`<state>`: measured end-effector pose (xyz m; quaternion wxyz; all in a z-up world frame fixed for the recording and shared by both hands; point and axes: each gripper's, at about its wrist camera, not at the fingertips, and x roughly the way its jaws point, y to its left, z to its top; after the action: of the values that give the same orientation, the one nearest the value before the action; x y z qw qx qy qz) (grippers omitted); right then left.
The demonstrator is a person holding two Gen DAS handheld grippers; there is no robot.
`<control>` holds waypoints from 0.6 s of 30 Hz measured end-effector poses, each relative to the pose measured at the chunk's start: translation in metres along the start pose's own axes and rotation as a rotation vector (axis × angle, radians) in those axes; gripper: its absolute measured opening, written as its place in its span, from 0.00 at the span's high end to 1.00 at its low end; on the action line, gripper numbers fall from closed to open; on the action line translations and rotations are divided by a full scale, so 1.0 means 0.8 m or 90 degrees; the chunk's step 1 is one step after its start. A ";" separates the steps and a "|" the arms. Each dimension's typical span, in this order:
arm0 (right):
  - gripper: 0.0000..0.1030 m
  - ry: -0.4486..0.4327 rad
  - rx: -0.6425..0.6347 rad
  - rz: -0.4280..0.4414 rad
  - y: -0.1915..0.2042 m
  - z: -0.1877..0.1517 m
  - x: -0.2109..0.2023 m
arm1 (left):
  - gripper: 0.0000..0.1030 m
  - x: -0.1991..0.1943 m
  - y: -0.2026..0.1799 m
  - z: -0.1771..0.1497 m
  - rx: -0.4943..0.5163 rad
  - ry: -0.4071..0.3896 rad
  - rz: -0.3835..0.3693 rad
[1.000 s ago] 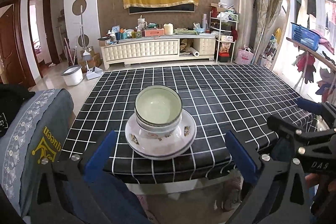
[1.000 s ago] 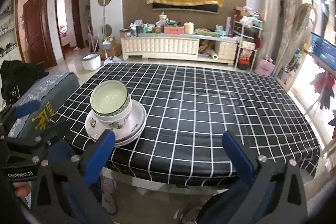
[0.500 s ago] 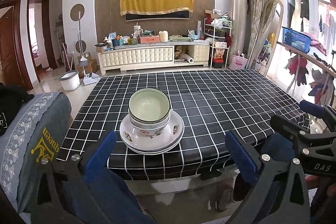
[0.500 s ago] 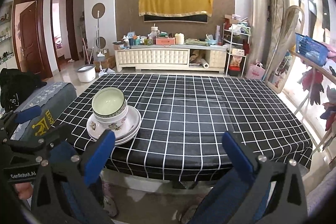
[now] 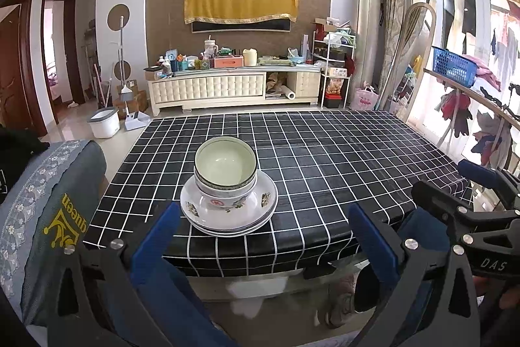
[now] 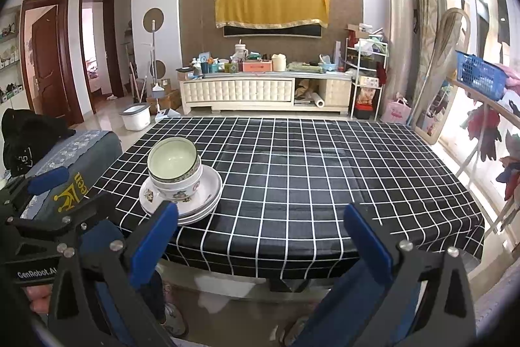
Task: Organize plates and bowls
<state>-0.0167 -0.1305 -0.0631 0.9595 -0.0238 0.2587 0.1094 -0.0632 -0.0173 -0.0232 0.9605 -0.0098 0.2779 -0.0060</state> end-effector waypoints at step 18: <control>0.00 0.000 0.006 0.004 -0.004 -0.004 -0.001 | 0.01 -0.001 -0.002 -0.002 -0.004 0.005 0.002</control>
<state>-0.0186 -0.1345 -0.0658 0.9591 -0.0181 0.2596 0.1114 -0.0647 -0.0191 -0.0242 0.9595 -0.0121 0.2815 -0.0038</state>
